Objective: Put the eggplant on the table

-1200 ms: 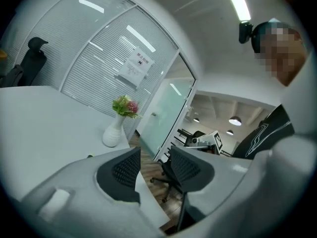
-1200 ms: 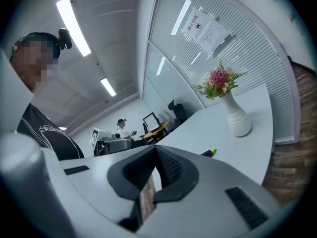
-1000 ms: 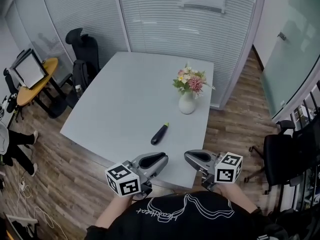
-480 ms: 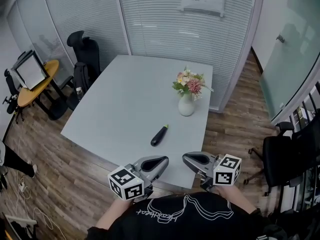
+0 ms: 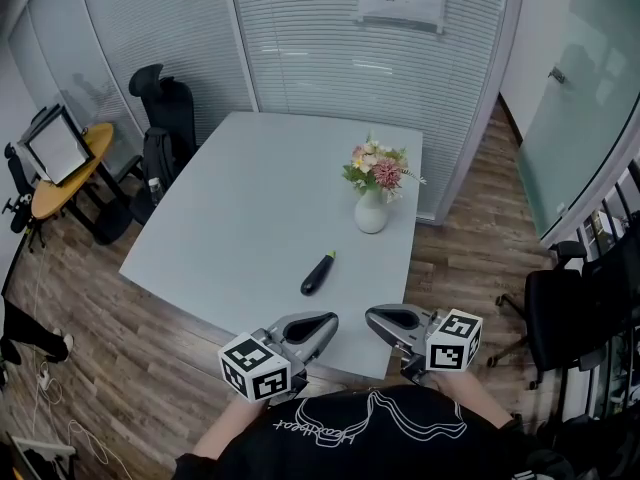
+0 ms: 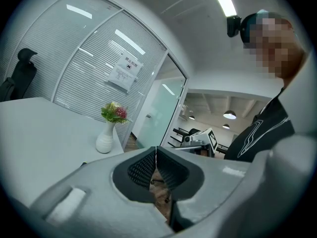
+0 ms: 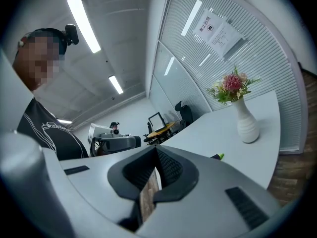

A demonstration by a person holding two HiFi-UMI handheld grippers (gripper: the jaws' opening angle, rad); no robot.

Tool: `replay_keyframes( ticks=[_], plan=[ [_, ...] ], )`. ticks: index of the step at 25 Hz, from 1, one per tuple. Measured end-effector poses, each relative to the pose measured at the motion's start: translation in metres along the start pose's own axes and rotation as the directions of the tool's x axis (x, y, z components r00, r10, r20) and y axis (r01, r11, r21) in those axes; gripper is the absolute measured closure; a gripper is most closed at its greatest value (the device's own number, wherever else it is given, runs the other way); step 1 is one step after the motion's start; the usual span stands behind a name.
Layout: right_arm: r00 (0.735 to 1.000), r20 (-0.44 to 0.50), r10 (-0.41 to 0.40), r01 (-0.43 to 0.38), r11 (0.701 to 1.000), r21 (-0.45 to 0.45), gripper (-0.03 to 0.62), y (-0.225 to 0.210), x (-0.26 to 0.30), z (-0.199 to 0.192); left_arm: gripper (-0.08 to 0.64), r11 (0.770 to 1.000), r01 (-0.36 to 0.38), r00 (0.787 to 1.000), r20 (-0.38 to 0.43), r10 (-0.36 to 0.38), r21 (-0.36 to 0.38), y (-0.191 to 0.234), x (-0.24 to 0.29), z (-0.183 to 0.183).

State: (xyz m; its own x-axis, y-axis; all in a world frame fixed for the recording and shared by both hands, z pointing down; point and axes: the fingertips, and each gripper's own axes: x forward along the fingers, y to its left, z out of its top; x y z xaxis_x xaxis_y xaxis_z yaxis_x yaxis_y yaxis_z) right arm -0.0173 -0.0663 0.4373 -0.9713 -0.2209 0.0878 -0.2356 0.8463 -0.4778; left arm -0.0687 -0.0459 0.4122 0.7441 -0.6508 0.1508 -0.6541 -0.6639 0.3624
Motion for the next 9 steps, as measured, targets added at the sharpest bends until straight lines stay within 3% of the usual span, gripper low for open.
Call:
replay_keyframes(
  ticks=[9],
  plan=[
    [1.000,-0.008,-0.018,0.018,1.000,-0.003,0.583,-0.0044,0.0078,-0.0016,0.541,1.000,-0.007,1.000,-0.020,0.008,0.009,0.0111,0.0004,-0.0030]
  ],
)
